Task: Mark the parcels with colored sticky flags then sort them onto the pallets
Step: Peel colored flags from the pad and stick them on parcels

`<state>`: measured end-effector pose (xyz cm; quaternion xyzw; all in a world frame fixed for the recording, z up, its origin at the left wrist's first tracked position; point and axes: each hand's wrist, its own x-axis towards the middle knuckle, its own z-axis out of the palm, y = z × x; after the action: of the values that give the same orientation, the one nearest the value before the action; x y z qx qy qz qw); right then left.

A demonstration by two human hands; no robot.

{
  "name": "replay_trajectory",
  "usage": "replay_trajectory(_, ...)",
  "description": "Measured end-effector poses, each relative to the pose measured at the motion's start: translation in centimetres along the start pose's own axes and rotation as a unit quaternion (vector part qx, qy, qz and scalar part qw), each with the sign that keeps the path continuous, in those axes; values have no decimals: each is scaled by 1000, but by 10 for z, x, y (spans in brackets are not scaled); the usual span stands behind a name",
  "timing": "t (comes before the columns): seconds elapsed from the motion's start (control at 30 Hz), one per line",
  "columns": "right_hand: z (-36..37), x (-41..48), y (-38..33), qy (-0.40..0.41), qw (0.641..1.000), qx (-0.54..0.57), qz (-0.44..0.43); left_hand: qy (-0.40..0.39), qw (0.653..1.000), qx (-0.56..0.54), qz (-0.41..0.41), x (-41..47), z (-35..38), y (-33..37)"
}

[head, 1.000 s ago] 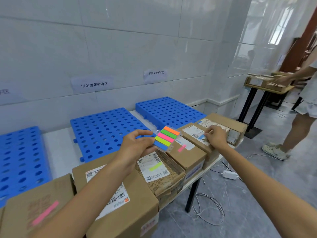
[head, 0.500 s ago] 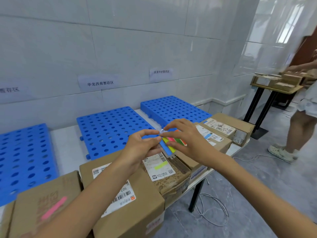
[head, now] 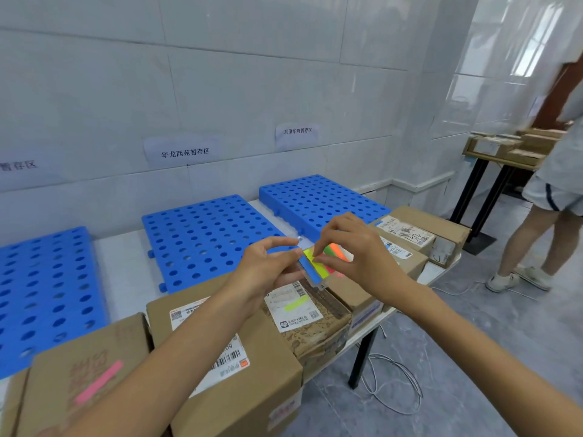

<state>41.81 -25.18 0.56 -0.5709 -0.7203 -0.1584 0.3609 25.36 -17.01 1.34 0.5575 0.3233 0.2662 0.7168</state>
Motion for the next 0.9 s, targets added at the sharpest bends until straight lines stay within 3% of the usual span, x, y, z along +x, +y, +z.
replay_trajectory(0.43, -14, -15, 14, 60, 997, 18, 40, -73, 996, -9, -48, 30, 38, 6)
replay_trajectory(0.67, -28, -29, 33, 67, 995, 5, 73, -14, 999, 38, -23, 54, 65, 1)
replay_trajectory(0.8, -48, -35, 37, 66, 970, 128, 195, 62, 997, 32, 14, 77, 70, -6)
replay_trajectory(0.9, -63, -32, 63, 118, 912, 224, 323, 95, 995, 26, 27, 87, 69, -7)
